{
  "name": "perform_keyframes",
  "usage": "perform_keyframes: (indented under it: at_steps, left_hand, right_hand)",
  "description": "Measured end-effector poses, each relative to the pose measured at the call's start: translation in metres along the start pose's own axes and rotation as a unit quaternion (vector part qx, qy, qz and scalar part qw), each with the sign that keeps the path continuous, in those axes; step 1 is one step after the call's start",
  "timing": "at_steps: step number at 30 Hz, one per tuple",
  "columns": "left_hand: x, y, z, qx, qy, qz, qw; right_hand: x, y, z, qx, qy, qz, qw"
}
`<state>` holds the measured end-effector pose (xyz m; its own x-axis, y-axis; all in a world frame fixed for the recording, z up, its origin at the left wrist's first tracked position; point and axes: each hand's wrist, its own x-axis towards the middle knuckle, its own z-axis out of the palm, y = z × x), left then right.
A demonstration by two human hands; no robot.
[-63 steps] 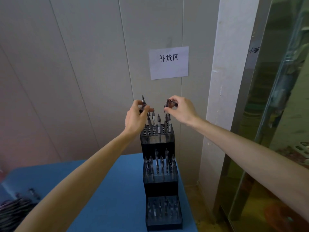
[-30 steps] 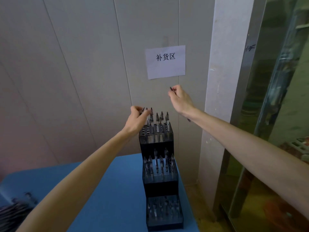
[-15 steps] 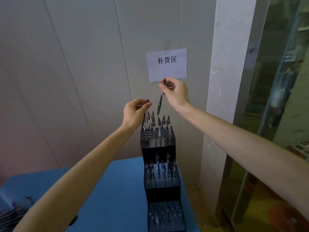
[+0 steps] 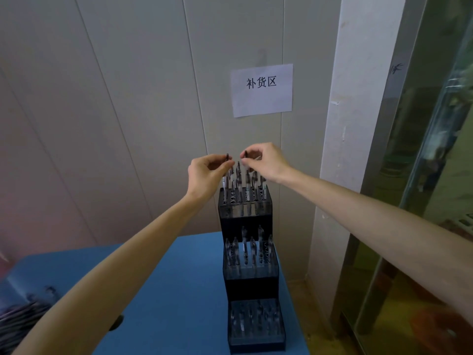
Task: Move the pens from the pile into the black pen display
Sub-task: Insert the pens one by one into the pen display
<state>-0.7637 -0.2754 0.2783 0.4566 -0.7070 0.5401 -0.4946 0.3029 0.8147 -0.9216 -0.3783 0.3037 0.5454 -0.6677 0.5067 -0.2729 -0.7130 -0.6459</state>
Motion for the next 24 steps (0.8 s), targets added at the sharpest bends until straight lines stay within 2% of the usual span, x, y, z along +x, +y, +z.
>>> perform_keyframes:
  at_steps: [3, 6, 10, 13, 19, 21, 24]
  left_hand:
    - [-0.003, -0.011, -0.002, 0.031, -0.023, -0.023, 0.999]
    - [-0.011, -0.021, -0.002, 0.033, -0.024, -0.039, 0.998]
    - [-0.019, -0.025, -0.003, 0.103, 0.012, 0.016, 0.994]
    - [-0.027, -0.032, -0.002, 0.140, 0.037, 0.036, 0.989]
    - [-0.036, -0.033, 0.003, 0.173, 0.026, 0.024, 0.984]
    - [-0.039, -0.030, 0.000, 0.196, 0.012, 0.020, 0.980]
    - [-0.046, -0.028, -0.005, 0.264, -0.056, 0.002, 0.963]
  right_hand:
    - [-0.001, 0.002, 0.004, -0.026, -0.035, 0.006, 0.999]
    - [0.003, 0.004, 0.003, -0.039, -0.048, 0.049, 0.997]
    - [0.000, 0.012, 0.005, -0.034, -0.099, 0.086, 0.991]
    - [-0.007, 0.013, 0.013, -0.003, -0.082, 0.099, 0.992]
    - [-0.011, 0.011, 0.021, -0.032, -0.057, 0.105, 0.992]
    - [-0.009, 0.012, 0.022, -0.041, -0.058, 0.109, 0.992]
    - [-0.005, 0.008, 0.020, -0.075, -0.067, 0.121, 0.988]
